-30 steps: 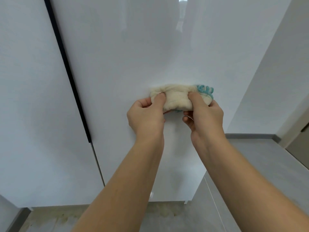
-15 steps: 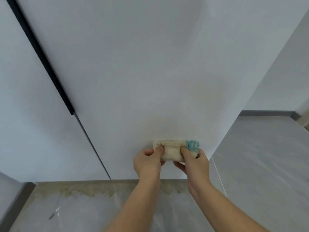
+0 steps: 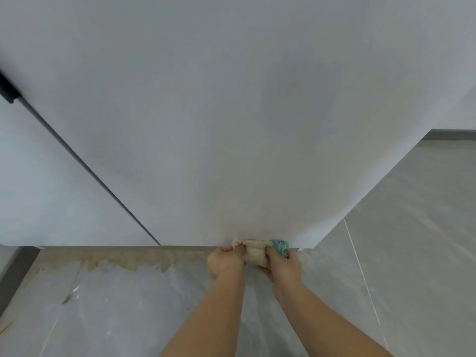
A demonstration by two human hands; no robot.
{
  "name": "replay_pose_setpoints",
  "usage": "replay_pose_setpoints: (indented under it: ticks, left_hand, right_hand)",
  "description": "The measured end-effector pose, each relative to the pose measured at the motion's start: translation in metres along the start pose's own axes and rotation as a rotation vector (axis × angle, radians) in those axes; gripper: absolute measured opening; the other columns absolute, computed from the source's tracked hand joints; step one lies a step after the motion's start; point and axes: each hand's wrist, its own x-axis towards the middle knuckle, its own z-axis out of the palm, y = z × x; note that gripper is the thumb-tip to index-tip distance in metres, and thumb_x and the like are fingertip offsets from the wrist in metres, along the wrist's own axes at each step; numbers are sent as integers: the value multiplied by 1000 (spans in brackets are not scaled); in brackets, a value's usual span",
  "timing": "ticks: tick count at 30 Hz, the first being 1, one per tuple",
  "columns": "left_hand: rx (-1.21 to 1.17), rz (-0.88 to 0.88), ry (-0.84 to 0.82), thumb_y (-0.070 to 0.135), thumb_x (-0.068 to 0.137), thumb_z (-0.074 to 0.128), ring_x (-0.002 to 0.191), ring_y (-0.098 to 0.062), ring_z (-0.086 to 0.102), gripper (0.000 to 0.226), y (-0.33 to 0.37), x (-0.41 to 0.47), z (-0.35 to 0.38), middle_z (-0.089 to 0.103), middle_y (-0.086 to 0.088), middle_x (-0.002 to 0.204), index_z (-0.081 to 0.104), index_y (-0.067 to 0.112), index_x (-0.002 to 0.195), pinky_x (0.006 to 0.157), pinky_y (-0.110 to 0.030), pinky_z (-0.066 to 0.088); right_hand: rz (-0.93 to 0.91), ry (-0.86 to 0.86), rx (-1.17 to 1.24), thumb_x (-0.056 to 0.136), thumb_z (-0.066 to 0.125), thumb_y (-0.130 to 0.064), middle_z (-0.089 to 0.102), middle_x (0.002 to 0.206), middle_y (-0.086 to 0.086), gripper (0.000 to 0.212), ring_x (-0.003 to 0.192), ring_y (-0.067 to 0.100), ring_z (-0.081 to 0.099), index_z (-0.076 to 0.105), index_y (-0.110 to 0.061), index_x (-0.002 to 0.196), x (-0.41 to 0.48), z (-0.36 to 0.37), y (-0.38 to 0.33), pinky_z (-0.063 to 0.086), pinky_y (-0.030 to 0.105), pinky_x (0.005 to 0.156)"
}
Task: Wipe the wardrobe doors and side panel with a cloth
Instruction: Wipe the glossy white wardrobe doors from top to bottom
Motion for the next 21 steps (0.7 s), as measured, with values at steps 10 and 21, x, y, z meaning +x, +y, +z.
replay_pose_setpoints:
  ticks: [10,21]
  left_hand:
    - [69,-168,-116,-3,76,73,73,-32,63,25,-30,-20,20,60,-12,68,54,2,62,83,-52,55]
    - [-168,-158,-211,-13,76,69,60,-25,58,19,-24,-47,73,61,-16,65,56,-3,66,67,-42,55]
  right_hand:
    - [163,122,-71,82,69,-4,63,102,21,24,91,35,62,60,-3,105,29,-39,17,57,43,64]
    - [47,149,208,85,61,1,64,95,18,17,76,25,63,58,-4,101,36,-64,-30,54,32,58]
